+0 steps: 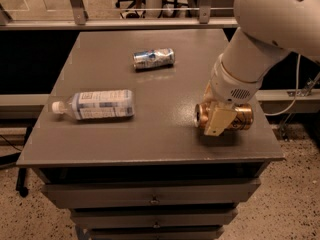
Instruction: Place orange can upright
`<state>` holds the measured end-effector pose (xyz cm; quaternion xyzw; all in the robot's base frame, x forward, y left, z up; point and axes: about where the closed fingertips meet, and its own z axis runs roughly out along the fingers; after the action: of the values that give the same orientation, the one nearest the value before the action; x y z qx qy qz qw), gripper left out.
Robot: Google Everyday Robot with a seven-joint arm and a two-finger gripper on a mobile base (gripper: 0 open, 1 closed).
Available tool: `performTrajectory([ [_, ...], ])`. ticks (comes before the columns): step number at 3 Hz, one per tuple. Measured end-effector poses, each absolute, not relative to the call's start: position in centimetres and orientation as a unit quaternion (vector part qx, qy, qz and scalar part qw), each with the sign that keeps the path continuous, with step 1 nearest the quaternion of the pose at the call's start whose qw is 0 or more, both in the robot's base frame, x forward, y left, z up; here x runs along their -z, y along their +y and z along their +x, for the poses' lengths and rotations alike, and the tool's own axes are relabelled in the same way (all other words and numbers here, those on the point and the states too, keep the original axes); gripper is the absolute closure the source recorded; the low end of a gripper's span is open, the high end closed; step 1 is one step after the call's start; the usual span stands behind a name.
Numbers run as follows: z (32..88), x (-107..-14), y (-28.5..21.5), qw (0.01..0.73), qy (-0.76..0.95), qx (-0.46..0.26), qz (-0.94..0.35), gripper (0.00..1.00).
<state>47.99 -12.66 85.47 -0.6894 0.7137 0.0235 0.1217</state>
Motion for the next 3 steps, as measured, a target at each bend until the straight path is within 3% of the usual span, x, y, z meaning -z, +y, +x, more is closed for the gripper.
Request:
performTrajectory([
  [2, 49.6, -89.7, -11.8, 0.187, 0.710, -0.038, -0.678, 1.00],
  [3, 50.7, -92.7, -10.9, 0.271, 0.704, -0.092, -0.650, 1.00],
])
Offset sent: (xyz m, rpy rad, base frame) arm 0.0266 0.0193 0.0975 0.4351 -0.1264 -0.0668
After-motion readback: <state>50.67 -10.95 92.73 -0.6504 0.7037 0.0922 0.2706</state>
